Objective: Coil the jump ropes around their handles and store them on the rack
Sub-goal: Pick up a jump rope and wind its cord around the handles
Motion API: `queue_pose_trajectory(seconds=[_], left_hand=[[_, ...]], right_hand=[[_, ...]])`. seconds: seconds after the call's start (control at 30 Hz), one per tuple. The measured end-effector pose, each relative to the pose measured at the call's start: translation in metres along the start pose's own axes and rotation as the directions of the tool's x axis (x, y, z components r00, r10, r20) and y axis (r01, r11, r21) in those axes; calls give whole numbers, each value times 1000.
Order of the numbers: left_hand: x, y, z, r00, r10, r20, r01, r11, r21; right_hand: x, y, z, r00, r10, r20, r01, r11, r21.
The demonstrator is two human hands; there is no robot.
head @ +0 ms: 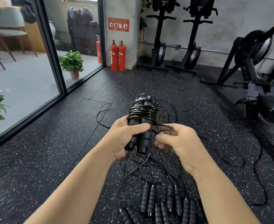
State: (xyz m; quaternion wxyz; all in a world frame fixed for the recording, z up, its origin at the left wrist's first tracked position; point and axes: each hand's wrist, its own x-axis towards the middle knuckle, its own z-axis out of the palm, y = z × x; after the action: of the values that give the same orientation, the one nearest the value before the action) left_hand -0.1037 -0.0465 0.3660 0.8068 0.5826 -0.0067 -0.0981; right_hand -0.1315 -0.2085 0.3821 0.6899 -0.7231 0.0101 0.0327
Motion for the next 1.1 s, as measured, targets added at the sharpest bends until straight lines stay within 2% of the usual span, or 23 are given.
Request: queue_pose_trajectory(seconds=[0.07, 0.13, 0.23, 0.37, 0.4, 0.53, 0.63, 0.7, 0.8, 0.9, 1.0, 1.1], left_hand=[[1, 1, -2, 1000, -20, -18, 19, 998, -54], [1, 0, -2, 999, -44, -10, 43, 995, -88], [0, -2, 0, 998, -69, -1, 68, 987, -144], [2, -3, 1, 996, -76, 35, 82, 971, -223], [2, -2, 2, 996, -82, 41, 89, 968, -233], [4, -2, 0, 994, -97, 58, 108, 968, -226], [4, -6, 0, 993, -113, 26, 115, 983, -141], [2, -10, 1, 992, -125, 14, 126, 983, -132], [0, -12, 1, 991, -130, 0, 128, 976, -179], [-1, -9, 2, 993, -115, -16, 110, 977, -183], [-2, -9, 3, 982, -169, -89, 152, 972, -178], [-1, -9, 6, 968, -181, -174, 146, 970, -194]], right_hand=[[1, 0, 1, 997, -59, -59, 60, 998, 26], [3, 1, 4, 988, -125, -95, 120, 992, -49], [5, 5, 8, 979, -137, -152, 129, 989, -67], [7, 7, 12, 984, -15, -177, 62, 963, 261], [7, 8, 12, 984, -30, -176, 79, 957, 280], [5, 8, 16, 947, -276, -164, 278, 960, -7], [7, 11, 17, 890, -447, -85, 407, 866, -290], [9, 17, 19, 860, -509, -42, 442, 783, -439], [10, 24, 24, 795, -606, 20, 518, 662, -542], [13, 26, 26, 756, -653, 48, 568, 617, -544], [14, 30, 27, 724, -685, 82, 585, 546, -599], [12, 31, 30, 661, -743, 111, 590, 422, -689]])
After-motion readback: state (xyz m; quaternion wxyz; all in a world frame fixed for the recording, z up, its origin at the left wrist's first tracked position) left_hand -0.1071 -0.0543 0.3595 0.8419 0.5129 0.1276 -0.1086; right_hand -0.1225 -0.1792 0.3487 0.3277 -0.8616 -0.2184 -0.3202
